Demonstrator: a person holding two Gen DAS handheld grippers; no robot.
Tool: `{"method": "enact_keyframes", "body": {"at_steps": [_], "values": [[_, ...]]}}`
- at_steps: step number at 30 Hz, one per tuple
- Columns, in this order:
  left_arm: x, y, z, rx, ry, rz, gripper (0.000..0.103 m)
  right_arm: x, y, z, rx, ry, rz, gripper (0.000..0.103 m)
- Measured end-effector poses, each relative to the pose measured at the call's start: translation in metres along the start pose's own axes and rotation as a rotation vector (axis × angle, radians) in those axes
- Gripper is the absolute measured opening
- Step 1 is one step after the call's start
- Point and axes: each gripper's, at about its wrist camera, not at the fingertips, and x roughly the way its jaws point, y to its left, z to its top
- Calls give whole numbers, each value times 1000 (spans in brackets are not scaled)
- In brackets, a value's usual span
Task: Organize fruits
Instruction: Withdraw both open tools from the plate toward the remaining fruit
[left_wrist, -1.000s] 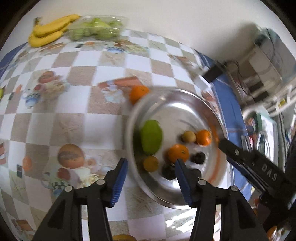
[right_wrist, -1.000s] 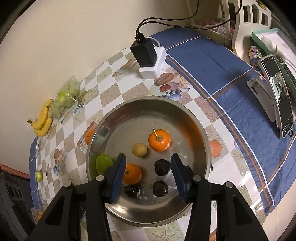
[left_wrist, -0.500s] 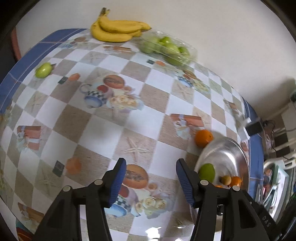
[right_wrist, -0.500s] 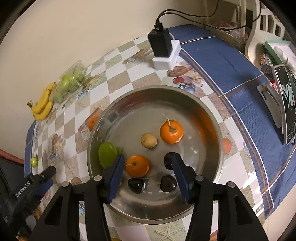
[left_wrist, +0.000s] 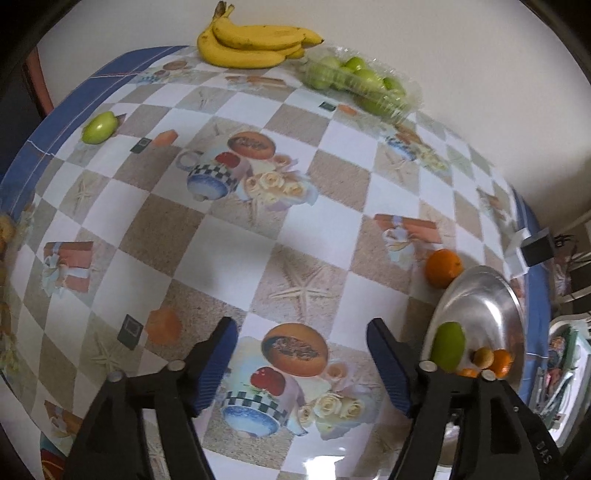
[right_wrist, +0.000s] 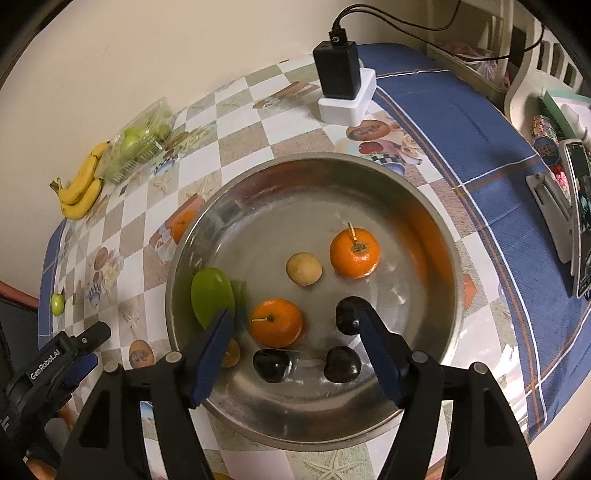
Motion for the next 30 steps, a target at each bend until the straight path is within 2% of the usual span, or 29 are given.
{"method": "enact_keyframes", "body": {"at_steps": [2, 11, 13, 14, 23, 30], "values": [[4, 2, 0, -3, 9, 10, 87, 3, 1, 0, -8, 5, -2, 83], [9, 9, 0, -5, 2, 53, 103, 10, 6, -1, -41, 6, 5, 85], [9, 11, 0, -8, -2, 61, 103, 10, 8, -1, -46, -2, 18, 99], [9, 11, 1, -9, -4, 64, 103, 10, 9, -1, -51, -9, 22, 100], [7, 17, 3, -30, -22, 67, 103, 7, 20, -1, -98, -45, 37, 102], [4, 15, 4, -6, -37, 66, 103, 7, 25, -1, -119, -63, 45, 102]]}}
